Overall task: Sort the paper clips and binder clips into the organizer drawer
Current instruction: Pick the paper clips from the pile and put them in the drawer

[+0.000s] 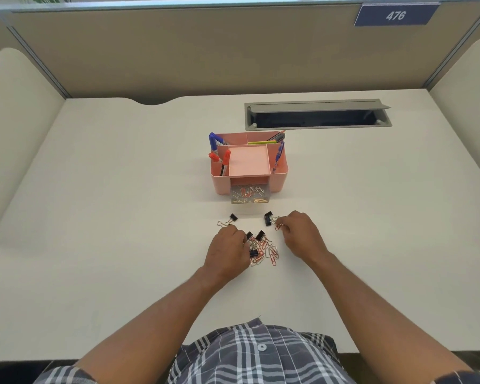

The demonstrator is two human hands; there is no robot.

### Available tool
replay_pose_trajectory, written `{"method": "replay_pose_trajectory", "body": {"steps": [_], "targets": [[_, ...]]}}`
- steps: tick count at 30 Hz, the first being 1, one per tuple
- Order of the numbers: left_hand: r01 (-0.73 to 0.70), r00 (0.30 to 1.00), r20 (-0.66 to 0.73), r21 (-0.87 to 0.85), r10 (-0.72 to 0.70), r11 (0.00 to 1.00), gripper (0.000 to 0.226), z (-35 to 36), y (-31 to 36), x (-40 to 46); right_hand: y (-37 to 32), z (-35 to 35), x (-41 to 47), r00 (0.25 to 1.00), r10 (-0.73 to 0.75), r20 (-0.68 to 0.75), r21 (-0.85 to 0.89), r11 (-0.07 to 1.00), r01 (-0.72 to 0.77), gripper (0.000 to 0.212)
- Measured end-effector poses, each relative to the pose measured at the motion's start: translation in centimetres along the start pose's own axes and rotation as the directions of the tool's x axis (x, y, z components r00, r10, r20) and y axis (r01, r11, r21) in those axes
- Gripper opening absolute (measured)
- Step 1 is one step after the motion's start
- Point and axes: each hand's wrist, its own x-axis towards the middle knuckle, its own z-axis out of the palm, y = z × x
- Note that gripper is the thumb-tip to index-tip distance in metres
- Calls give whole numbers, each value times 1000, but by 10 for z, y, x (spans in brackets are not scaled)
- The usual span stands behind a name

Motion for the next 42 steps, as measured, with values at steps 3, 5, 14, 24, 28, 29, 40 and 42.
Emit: {"method": "replay_pose_trajectory", "body": {"steps": [3, 5, 14, 24, 28, 29, 40, 42], "targets": [[58, 998, 28, -17, -57, 998, 15, 0, -2, -4, 1, 4, -2, 1000, -10, -29, -28, 1000, 9, 23], [70, 997, 46, -12, -69, 997, 15, 0, -3, -5, 2, 6, -4, 999, 7, -31, -36, 999, -8, 19], [66, 998, 4, 14, -66, 998, 11, -2, -5, -5, -8, 8, -15, 998, 27, 62, -32, 999, -25, 16], [56, 998, -6, 79, -56, 995, 17, -6, -13, 5, -14, 14, -29, 985, 160, 61, 257, 951, -171, 22], [117, 990, 71, 109, -125, 987, 15, -12, -7, 14, -14, 14, -28, 986, 161, 51, 254, 952, -169, 22], [140, 984, 94, 114, -151, 984, 15, -14, -6, 16, -13, 13, -28, 985, 169, 47, 263, 949, -175, 21], [228, 970, 79, 16, -228, 974, 10, -14, -6, 4, -28, 21, -25, 987, 155, 41, 130, 979, -159, 17], [245, 969, 38, -46, -243, 969, 8, -13, -10, -2, -30, 24, -25, 990, 136, 34, 72, 988, -138, 18]]}}
